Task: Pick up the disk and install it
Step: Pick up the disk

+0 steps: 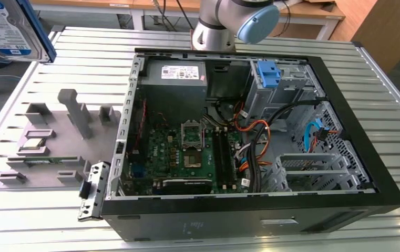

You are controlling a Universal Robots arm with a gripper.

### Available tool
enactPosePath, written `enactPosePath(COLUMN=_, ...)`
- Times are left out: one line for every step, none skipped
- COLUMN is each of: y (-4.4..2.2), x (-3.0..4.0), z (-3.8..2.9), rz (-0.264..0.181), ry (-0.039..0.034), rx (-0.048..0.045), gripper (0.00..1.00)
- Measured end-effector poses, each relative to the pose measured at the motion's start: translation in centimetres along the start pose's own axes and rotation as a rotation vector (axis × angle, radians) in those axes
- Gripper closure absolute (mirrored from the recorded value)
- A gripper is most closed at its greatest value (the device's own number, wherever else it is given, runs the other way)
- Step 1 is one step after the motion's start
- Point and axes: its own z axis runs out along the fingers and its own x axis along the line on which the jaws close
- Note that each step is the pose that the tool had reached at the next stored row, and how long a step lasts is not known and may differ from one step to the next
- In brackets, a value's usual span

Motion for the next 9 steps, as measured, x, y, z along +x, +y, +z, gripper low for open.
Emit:
enactPosePath(y=0.00, x=0.00, z=-0.01, rz=0.000, ry=0.0001, rx=-0.0001, gripper=0.65)
enactPosePath(y=0.00, x=0.00, z=-0.01, rz=0.000, ry=0.0000, rx=-0.0001, gripper=0.65)
enactPosePath(y=-0.01, x=-0.01, z=-0.01, rz=0.000, ry=0.0001, rx=-0.0001, gripper=0.65)
enactPosePath(y=-0.04, x=-0.01, z=-0.03, rz=0.000, ry=0.0001, rx=-0.0002, gripper=0.65)
enactPosePath(y=-0.09, x=-0.01, z=-0.03, rz=0.000, ry=0.0001, rx=-0.0002, gripper=0.65)
enactPosePath(y=-0.13, x=0.00, z=-0.02, rz=0.000, ry=0.0000, rx=-0.0001, gripper=0.65)
enactPosePath(y=-0.17, x=0.00, z=-0.02, rz=0.000, ry=0.0000, rx=-0.0001, gripper=0.65)
enactPosePath(y=-0.21, x=0.00, z=-0.02, rz=0.000, ry=0.0000, rx=-0.0001, gripper=0.65)
enactPosePath(y=-0.26, x=0.00, z=-0.02, rz=0.000, ry=0.0000, rx=-0.0001, gripper=0.65)
